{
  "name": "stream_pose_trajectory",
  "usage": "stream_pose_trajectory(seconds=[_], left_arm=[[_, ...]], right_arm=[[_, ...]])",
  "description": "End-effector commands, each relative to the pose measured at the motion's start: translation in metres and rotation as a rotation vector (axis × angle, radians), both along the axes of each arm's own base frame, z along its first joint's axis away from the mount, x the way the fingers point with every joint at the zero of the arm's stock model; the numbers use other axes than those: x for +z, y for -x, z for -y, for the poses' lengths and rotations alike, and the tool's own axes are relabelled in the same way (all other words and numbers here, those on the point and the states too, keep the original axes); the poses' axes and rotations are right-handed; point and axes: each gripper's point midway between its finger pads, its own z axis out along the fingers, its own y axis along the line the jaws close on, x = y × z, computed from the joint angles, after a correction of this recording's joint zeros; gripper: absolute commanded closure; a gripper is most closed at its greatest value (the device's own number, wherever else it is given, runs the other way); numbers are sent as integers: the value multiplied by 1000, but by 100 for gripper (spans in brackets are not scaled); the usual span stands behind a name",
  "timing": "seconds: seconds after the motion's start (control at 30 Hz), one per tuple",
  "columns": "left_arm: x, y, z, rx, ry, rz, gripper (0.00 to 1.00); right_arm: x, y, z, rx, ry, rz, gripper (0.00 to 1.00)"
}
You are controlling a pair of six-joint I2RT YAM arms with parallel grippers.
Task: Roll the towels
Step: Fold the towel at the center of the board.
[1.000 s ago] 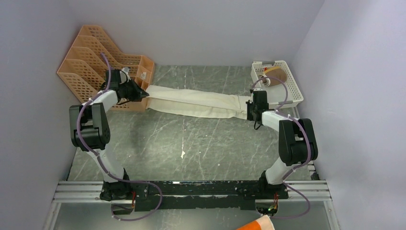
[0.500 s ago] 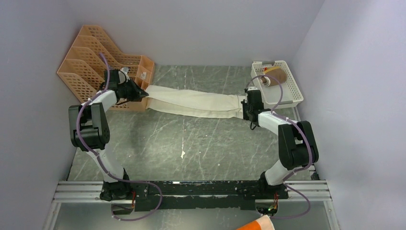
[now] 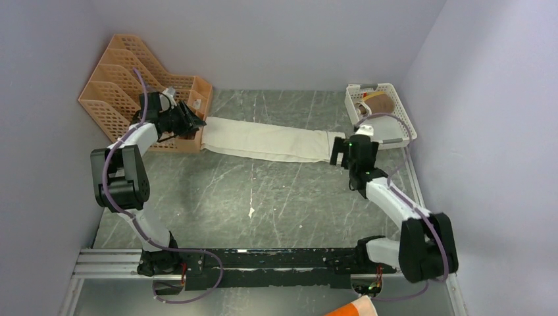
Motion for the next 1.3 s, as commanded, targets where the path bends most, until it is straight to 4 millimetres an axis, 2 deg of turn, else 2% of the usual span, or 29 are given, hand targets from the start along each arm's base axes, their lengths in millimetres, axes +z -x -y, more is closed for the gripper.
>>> stream_pose_trajectory(seconds=[0.0, 0.07, 0.23, 0.4, 0.57, 0.83, 0.93, 1.1, 1.23, 1.27], left_arm=[[41, -8, -9, 7, -22, 109, 42], [47, -9, -9, 5, -13, 120, 42], [53, -10, -8, -8, 12, 128, 42], [56, -7, -4, -21, 33, 136, 41], [56, -6, -3, -32, 38, 137, 41], [57, -7, 1, -42, 73, 137, 42], [57, -6, 4, -46, 91, 139, 42], [59, -4, 3, -39, 89, 142, 42], [60, -3, 3, -37, 87, 145, 42], [61, -2, 4, -40, 89, 146, 42]], right_arm=[[58, -27, 7, -106, -181, 264, 0], [51, -42, 1, -74, -276, 216, 0], [7, -77, -28, 41, -400, -17, 8], [-10, -97, -35, 19, -453, -59, 17], [-32, -95, -20, -79, -417, -98, 20], [-42, -92, 9, -174, -291, -78, 20], [-51, -92, 13, -199, -274, -86, 21], [-67, -93, 14, -213, -267, -118, 37], [-76, -94, 9, -192, -202, -167, 39], [-72, -99, 7, -184, -175, -165, 39]])
